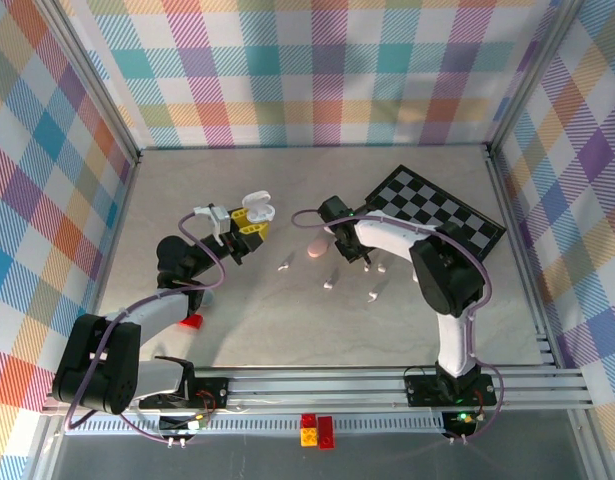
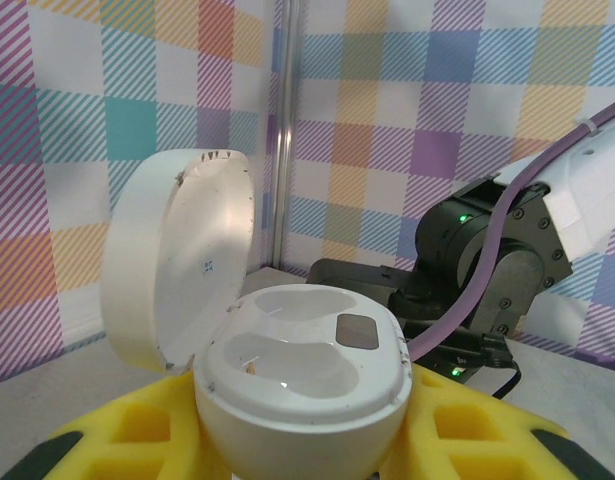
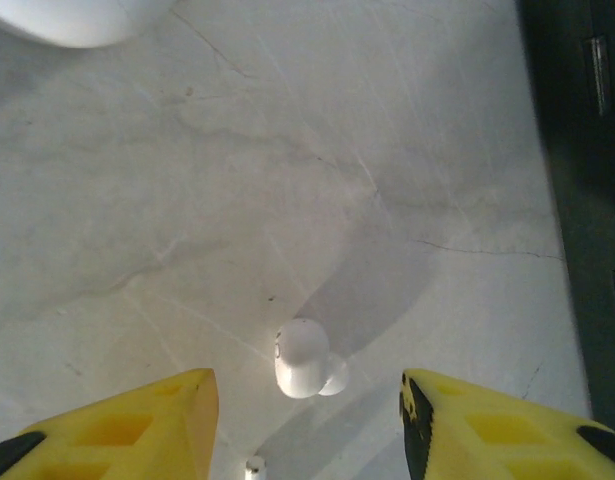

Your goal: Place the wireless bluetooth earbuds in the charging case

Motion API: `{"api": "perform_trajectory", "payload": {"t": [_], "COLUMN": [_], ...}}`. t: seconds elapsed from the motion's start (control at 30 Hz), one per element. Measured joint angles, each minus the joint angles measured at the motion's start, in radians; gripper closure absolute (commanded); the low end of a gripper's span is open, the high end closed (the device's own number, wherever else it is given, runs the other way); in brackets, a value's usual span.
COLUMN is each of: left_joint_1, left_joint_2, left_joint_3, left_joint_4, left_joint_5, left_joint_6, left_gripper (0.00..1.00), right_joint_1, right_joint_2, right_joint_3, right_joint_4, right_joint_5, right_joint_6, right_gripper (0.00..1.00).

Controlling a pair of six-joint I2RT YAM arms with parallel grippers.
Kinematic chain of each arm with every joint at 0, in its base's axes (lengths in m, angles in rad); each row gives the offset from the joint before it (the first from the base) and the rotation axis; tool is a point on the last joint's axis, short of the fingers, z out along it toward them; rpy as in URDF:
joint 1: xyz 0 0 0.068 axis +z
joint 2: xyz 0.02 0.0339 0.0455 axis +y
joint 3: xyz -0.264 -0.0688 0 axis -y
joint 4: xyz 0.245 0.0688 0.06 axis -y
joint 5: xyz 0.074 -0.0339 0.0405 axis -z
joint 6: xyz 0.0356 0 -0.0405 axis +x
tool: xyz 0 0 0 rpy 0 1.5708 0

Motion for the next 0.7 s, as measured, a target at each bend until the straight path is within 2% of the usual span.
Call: {"api": "perform_trajectory", "payload": {"t": [0.47,0.7], "left_joint_1": [0.009,0.009], "left_joint_2": [-0.005,-0.005], "left_joint_3": [-0.005,-0.005], "left_joint_4": [0.0,0.0], "left_joint_5": [0.0,0.0], "left_joint_6": [-0.003,-0.003], "left_gripper": [0.65,0.65], "right_joint_1": [0.0,0.0], "right_joint_2": [0.071,0.077], "right_joint_3": [0.051,0.073], "right_joint_4": [-0.034,-0.039], "right_joint_5": [0.032,0.032], "right_joint_6": [-0.034,-0.045], "right_gripper": [0.65,0.68]}}
